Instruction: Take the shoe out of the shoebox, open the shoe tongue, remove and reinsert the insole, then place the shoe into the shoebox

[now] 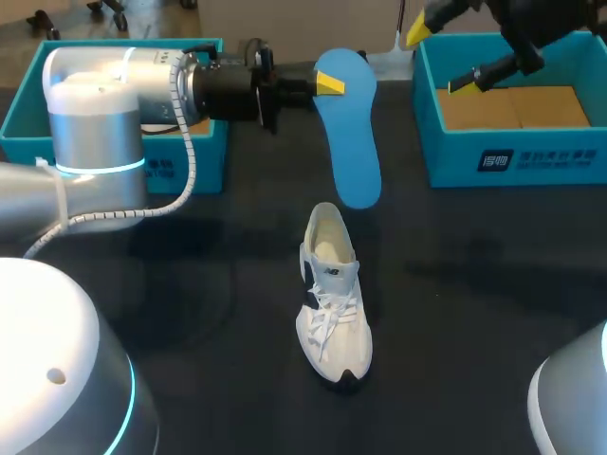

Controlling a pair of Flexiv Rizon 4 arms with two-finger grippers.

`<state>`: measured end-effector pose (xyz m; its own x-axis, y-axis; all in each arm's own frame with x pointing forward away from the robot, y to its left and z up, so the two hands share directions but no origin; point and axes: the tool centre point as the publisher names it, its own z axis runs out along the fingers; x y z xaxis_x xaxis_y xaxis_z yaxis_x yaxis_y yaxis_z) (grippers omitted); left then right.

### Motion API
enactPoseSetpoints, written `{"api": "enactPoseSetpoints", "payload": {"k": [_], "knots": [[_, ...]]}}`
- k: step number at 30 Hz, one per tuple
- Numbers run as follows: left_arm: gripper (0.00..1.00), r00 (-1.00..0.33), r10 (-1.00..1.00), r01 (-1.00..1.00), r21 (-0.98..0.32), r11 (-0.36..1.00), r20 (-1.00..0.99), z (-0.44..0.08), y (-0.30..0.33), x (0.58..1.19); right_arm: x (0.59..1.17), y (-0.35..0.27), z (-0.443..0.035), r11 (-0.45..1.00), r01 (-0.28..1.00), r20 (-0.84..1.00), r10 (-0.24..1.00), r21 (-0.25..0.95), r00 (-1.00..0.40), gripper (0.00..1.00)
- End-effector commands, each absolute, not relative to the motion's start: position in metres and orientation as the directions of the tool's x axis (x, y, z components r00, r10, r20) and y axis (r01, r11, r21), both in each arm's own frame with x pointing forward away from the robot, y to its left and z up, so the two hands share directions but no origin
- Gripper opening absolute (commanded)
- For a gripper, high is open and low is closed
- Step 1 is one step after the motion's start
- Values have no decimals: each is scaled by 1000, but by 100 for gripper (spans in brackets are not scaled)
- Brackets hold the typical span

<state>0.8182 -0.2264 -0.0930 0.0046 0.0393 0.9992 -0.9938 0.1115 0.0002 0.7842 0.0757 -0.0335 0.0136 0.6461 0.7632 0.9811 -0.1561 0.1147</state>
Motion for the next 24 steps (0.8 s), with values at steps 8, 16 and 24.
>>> {"api": "enactPoseSetpoints", "payload": {"k": [8, 16, 24], "knots": [[0, 4, 37, -994, 0, 112, 999, -93, -226, 817, 775, 76, -50, -150, 981, 972, 217, 123, -89, 100], [0, 4, 37, -994, 0, 112, 999, -93, -226, 817, 770, 80, -57, -96, 961, 951, 202, 258, -235, 100], [0, 4, 37, -994, 0, 112, 999, -93, -226, 817, 774, 79, -70, -56, 970, 958, 181, 236, -222, 100]]}}
